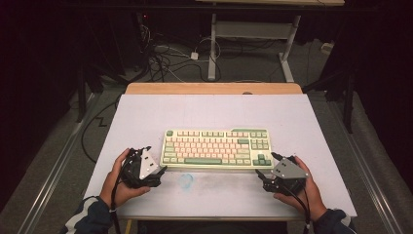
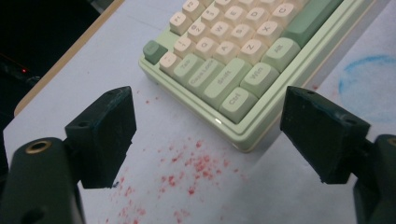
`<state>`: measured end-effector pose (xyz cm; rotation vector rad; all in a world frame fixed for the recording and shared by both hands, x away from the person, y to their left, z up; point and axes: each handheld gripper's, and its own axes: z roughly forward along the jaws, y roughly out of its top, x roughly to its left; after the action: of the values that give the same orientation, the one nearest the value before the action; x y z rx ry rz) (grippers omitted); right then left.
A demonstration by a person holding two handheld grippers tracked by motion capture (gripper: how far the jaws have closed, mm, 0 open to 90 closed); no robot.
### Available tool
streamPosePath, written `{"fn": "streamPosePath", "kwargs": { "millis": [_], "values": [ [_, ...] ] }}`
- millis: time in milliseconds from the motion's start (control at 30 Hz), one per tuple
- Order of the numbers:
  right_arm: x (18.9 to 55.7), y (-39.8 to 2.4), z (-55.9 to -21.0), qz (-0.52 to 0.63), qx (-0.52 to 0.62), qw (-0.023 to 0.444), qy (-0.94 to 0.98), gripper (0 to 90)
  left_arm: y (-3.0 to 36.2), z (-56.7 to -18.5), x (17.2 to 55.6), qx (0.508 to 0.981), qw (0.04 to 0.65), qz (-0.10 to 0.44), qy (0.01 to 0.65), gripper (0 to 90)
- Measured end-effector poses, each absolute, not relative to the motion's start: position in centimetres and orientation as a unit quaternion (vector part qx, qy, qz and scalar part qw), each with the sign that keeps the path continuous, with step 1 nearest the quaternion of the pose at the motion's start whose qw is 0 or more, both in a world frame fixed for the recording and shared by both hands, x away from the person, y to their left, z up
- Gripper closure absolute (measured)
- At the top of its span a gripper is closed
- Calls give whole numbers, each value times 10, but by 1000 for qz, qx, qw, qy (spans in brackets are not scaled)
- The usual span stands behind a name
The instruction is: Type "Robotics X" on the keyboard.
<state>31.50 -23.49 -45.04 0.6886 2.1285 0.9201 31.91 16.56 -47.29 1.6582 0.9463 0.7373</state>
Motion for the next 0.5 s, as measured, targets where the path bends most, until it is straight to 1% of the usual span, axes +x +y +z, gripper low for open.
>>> {"fn": "streamPosePath", "kwargs": {
  "millis": [100,200,333,467,500],
  "values": [
    [319,-232,-448,361,269,350,822,301,171,-474,317,691,518,307,401,171],
    [324,-227,-445,370,269,342,821,342,174,-476,316,690,515,306,406,171],
    [330,-221,-440,387,263,318,825,479,176,-479,314,693,511,302,409,171],
    [339,-212,-439,387,260,295,834,684,173,-481,316,695,511,301,408,171],
    [342,-209,-438,384,256,289,839,722,173,-481,316,694,511,301,407,171]
  ]
}}
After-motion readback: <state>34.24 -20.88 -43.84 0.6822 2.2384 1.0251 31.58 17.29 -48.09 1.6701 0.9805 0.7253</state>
